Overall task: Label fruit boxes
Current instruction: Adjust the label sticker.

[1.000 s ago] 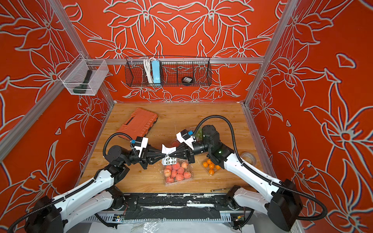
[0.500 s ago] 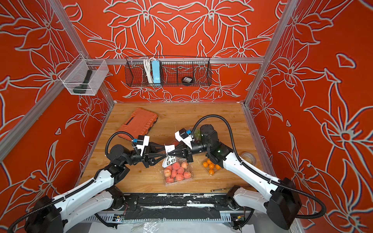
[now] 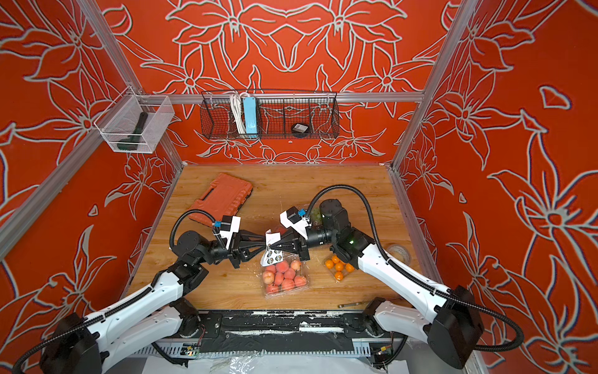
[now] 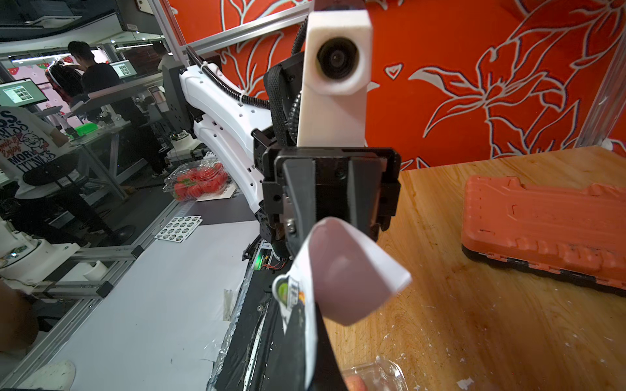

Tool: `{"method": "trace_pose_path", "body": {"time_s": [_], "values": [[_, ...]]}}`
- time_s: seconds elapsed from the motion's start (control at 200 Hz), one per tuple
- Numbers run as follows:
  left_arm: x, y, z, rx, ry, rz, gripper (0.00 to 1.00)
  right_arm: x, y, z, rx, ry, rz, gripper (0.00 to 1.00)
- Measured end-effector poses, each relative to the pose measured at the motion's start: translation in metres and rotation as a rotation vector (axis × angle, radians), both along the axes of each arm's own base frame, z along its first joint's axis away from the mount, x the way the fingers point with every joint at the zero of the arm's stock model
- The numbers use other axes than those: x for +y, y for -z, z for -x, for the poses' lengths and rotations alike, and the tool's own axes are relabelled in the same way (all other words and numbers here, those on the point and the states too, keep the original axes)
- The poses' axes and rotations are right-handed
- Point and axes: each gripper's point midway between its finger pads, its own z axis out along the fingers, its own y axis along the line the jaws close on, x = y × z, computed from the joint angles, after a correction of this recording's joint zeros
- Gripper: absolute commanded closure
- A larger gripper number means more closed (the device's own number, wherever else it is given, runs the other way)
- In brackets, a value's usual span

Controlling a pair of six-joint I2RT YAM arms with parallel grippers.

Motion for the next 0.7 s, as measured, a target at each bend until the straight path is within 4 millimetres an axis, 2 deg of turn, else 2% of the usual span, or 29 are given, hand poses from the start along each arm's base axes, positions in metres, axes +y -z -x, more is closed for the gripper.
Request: {"method": "trace_pose_path", "body": {"time_s": [0.075, 0.145, 0.19, 0.35, 0.536, 0.701], "values": [[0.001, -0.003, 0.003, -0.012, 0.005, 0.005, 0.79, -0.001, 0.000, 0.001, -0.002, 0.000, 0.002, 1.00], [0.002, -0.006, 0.006, -0.029, 0.012, 0.010, 0.59, -0.001, 0.000, 0.002, -0.007, -0.002, 0.001, 1.00], [0.002, -0.006, 0.008, -0.026, 0.020, 0.011, 0.50, -0.002, -0.001, 0.002, -0.011, -0.002, -0.001, 1.00], [0.003, -0.004, 0.008, -0.035, 0.013, 0.002, 0.32, -0.006, -0.008, 0.008, -0.029, -0.010, -0.014, 1.00], [0.003, -0.004, 0.019, -0.053, 0.065, 0.000, 0.31, -0.015, -0.026, 0.024, -0.077, -0.046, -0.060, 1.00], [0.005, -0.008, 0.036, -0.095, 0.135, 0.010, 0.46, -0.018, -0.029, 0.033, -0.082, -0.087, -0.074, 1.00]]}}
